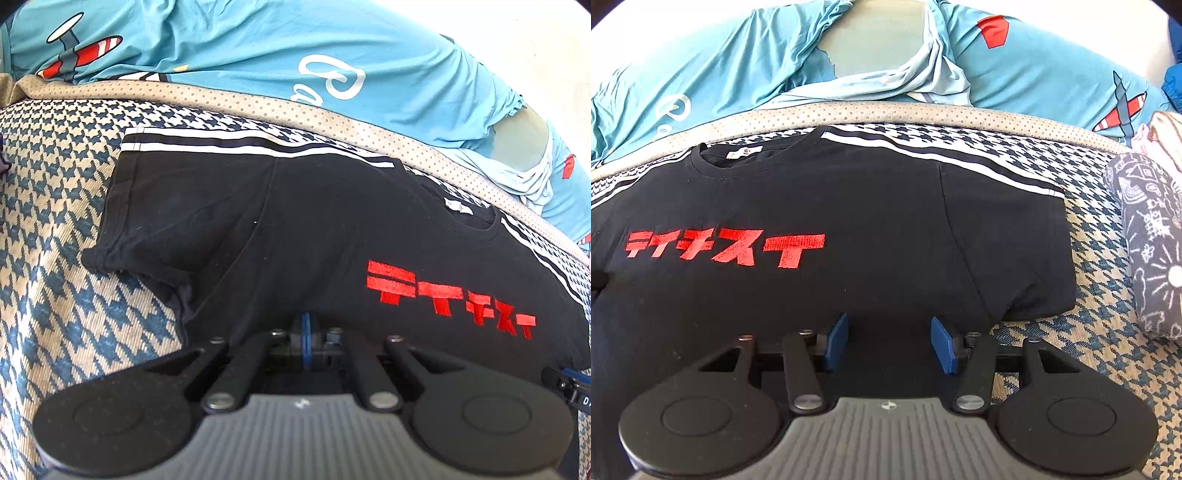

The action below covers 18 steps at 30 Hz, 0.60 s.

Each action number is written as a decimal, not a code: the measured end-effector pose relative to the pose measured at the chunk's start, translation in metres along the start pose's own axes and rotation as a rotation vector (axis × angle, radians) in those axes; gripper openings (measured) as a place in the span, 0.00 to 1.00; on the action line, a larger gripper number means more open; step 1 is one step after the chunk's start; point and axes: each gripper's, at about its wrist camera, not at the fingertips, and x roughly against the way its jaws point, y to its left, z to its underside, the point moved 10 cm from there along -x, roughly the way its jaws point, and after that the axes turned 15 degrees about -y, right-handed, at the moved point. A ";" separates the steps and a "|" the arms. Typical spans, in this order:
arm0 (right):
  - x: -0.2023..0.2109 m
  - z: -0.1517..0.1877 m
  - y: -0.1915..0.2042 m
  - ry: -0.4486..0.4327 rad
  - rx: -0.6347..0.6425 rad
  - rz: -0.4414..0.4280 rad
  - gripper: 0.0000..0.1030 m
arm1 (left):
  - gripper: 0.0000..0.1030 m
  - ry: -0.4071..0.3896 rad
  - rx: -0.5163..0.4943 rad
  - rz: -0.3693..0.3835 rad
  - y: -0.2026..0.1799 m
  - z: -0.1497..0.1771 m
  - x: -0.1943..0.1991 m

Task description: Fold clothes

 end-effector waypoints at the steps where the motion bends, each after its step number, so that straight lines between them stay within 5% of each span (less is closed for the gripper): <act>1: 0.000 -0.001 0.000 -0.002 -0.001 -0.001 0.48 | 0.03 -0.002 -0.005 -0.003 -0.001 0.000 0.000; 9: 0.013 -0.021 -0.002 -0.098 -0.024 -0.027 0.48 | 0.03 -0.011 -0.031 -0.017 -0.003 0.001 0.000; 18: 0.012 -0.035 -0.072 -0.099 -0.217 0.112 0.48 | 0.03 -0.011 -0.025 -0.008 -0.002 0.002 0.001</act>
